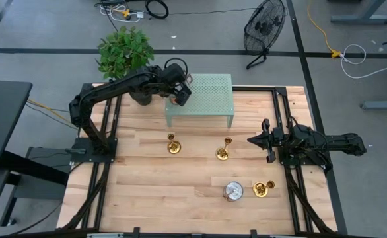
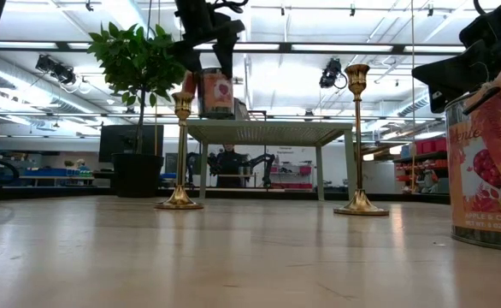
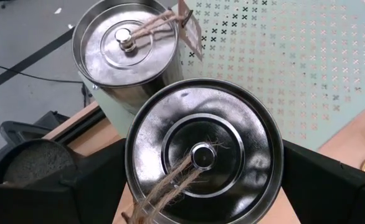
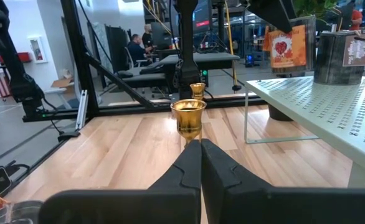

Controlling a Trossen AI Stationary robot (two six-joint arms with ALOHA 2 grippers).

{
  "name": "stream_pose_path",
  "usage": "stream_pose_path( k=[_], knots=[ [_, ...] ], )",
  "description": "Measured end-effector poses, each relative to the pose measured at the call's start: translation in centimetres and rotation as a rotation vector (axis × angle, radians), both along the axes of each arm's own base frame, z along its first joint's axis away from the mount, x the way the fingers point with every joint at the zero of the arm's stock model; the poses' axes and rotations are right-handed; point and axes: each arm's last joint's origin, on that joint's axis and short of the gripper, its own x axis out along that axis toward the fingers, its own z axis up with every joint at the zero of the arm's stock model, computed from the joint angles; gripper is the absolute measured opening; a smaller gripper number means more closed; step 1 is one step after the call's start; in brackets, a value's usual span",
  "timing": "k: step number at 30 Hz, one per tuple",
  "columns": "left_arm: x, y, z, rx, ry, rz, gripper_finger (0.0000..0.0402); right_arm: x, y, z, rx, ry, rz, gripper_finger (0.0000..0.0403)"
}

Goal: Pick & Place candle stick holders
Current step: Put the top silver scented candle on the shelf

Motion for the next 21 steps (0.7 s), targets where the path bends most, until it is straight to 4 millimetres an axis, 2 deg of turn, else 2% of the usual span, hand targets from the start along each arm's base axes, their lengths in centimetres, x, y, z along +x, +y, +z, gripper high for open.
stream_pose_path(
  k=[21],
  knots=[
    [1.0,1.3,-1.9,-0.032,0.05,0.006,0.0374,0.0,0.0,0.0,0.0,-0.001,0.0,0.0003]
  ],
)
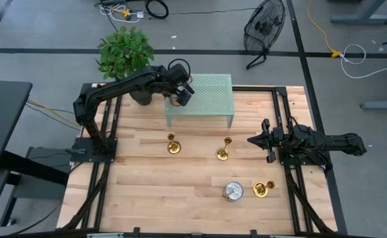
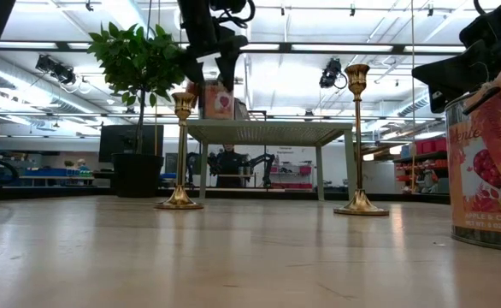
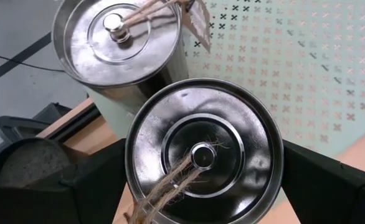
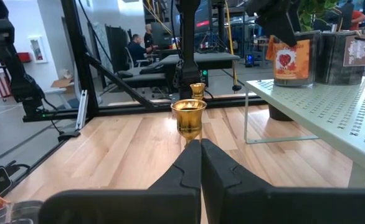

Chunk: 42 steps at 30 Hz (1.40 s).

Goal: Pick & Place candle stick holders
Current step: Put the top silver scented candle on the shelf

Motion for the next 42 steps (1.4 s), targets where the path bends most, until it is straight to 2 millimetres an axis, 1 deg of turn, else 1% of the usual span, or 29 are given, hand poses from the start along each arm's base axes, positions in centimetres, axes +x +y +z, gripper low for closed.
stream_pose_path(
  k=[18,28,33,39,42],
  knots=[
    [0.07,0.03,-0.13,0.002,0.012,-0.012,0.0374,0.0,0.0,0.0,0.0,0.0,0.0,0.0003],
    [0.1,0.05,-0.21,0.005,0.022,-0.021,0.0381,0.0,0.0,-0.02,0.0,0.001,0.0,0.0003],
    [0.13,0.05,-0.22,0.013,0.038,-0.052,0.0382,0.0,0.0,-0.02,0.0,0.001,0.0,0.0003],
    [0.09,0.1,-0.22,0.03,0.047,-0.04,0.0383,0.0,0.0,-0.02,0.0,0.001,0.0,0.0003],
    [0.1,0.11,-0.24,0.03,0.048,-0.039,0.0391,0.0,0.0,-0.02,0.0,0.001,0.0,0.0003]
  ],
)
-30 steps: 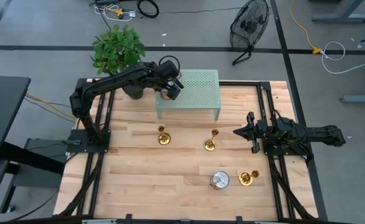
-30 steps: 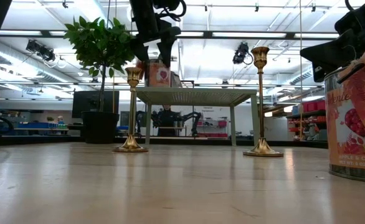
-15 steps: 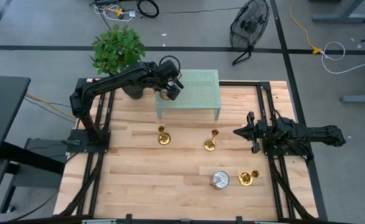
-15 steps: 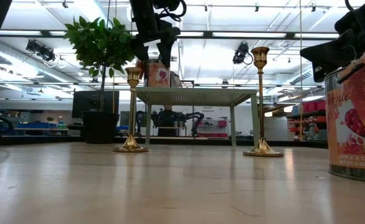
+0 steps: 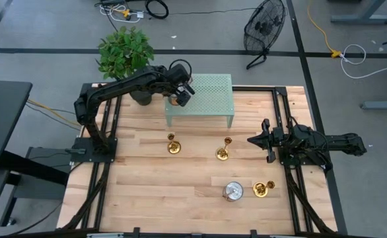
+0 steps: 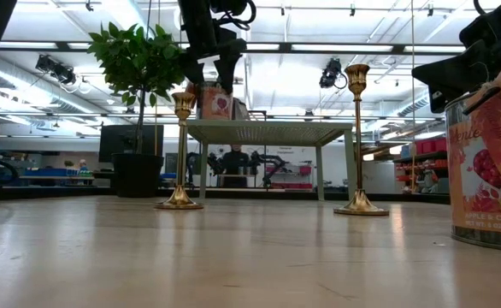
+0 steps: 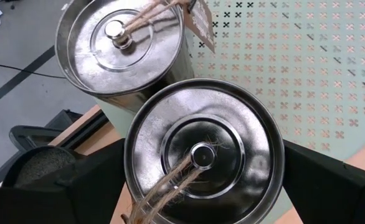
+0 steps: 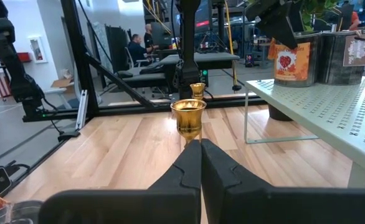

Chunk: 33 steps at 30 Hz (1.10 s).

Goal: Pick & Place candle stick holders
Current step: Put the top silver scented candle on the shelf

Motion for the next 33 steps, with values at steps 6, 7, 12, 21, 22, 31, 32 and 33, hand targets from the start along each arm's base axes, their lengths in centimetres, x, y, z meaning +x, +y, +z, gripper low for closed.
stream_pose_path(
  k=[6,7,12,21,22,31,32,33],
  knots=[
    [0.0,0.0,0.0,-0.002,-0.002,-0.001,0.0397,0.0,0.0,0.0,0.0,0.0,0.0,0.0003],
    [0.0,0.0,0.0,0.0,-0.002,0.0,0.0398,0.0,0.0,0.0,0.0,0.0,0.0,0.0003],
    [0.0,0.0,0.0,0.001,-0.005,0.0,0.0399,0.0,0.0,0.0,0.0,0.0,0.0,0.0003],
    [0.0,0.0,0.4,0.005,-0.007,-0.006,0.04,0.0,0.0,0.0,0.0,0.0,0.0,0.0003],
    [0.0,0.0,0.6,0.008,-0.013,-0.006,0.04,0.0,0.0,0.0,0.0,0.0,0.0,0.0003],
    [-0.6,-0.3,2.7,0.019,-0.005,-0.028,0.0399,0.0,0.0,0.0,0.0,0.0,0.0,0.0003],
    [-0.8,-0.3,3.1,0.018,-0.004,-0.028,0.0399,0.0,0.0,0.0,0.0,0.0,-0.001,0.0003],
    [-0.9,-0.4,3.4,0.018,-0.005,-0.028,0.0399,0.0,0.0,0.0,0.0,0.0,-0.001,0.0003]
  ],
)
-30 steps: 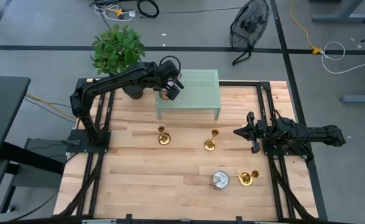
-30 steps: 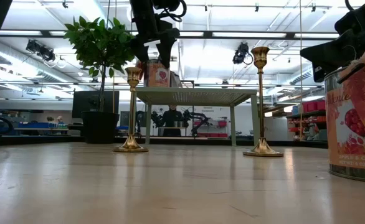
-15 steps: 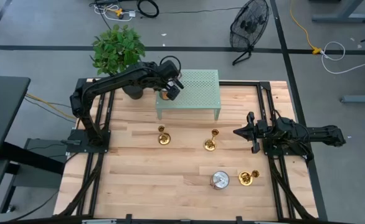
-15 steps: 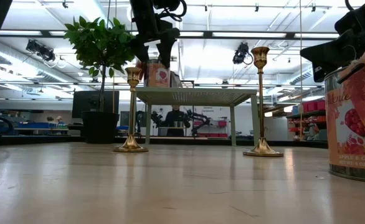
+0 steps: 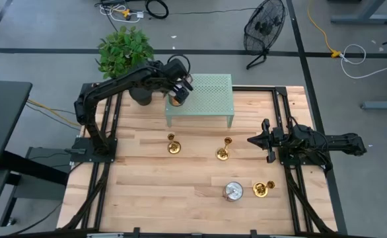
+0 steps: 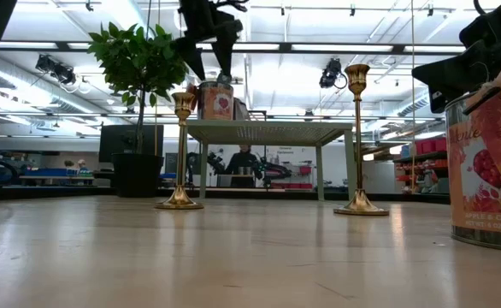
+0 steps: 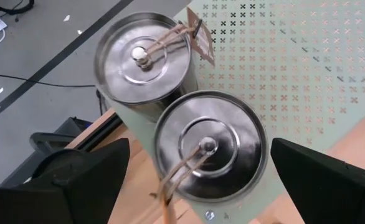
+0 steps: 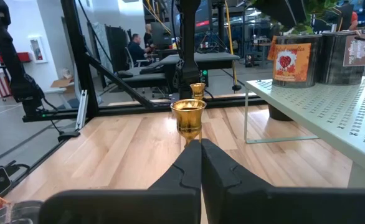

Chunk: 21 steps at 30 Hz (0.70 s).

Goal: Pick & Place candle stick holders
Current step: Put the top silver scented candle on the shelf

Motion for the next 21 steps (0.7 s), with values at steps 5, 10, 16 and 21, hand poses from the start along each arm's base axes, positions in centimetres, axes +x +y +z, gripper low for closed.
stream_pose_path(
  k=[5,10,16,21],
  knots=[
    [-0.5,-0.3,1.5,0.02,0.009,-0.041,0.0399,0.0,0.0,0.0,0.0,0.0,0.0,0.0003],
    [-0.6,-0.4,2.0,0.006,0.008,-0.089,0.0397,0.0,0.0,0.0,0.0,0.0,0.0,0.0003],
    [-0.6,-0.7,1.9,-0.056,0.004,-0.143,0.0363,0.0,0.0,0.0,0.0,0.0,0.0,0.0003],
    [-0.5,-1.0,1.8,-0.077,0.011,-0.221,0.0317,0.0,0.0,0.0,0.0,0.0,0.0,0.0003]
  ],
)
